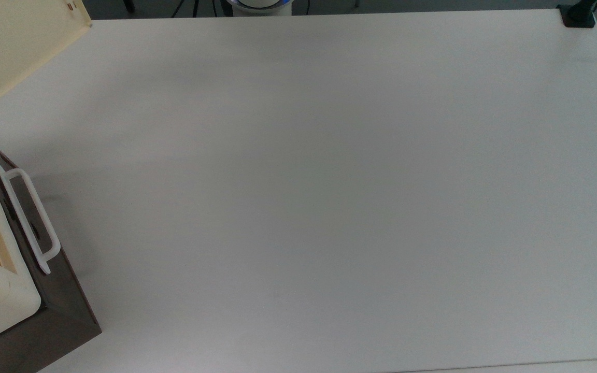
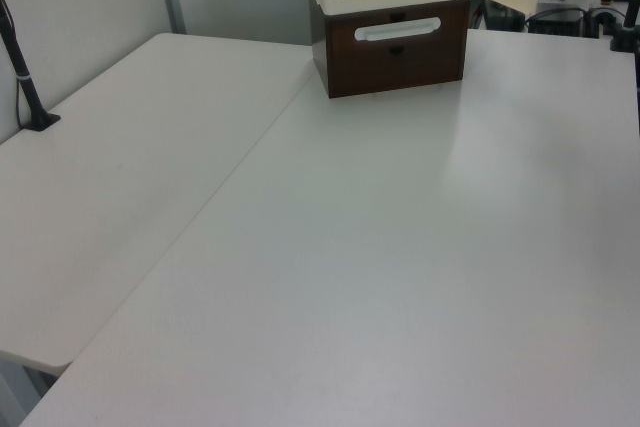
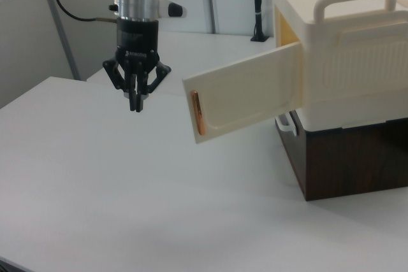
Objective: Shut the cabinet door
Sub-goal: 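Move the gripper to the door's outer face and push it toward the cabinet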
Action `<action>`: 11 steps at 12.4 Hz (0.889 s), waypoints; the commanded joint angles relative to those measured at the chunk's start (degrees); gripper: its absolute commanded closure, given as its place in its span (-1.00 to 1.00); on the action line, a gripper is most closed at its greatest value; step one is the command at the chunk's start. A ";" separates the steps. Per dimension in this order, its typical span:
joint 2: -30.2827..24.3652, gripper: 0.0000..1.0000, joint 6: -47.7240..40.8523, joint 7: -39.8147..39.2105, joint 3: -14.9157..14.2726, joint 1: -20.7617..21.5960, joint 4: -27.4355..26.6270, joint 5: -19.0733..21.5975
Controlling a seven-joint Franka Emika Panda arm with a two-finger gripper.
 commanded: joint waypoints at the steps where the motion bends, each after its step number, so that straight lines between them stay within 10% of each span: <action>1: -0.96 0.76 -3.25 -2.57 -0.22 0.12 1.80 0.38; 11: 1.93 0.76 22.46 -9.87 -8.49 0.12 1.10 1.43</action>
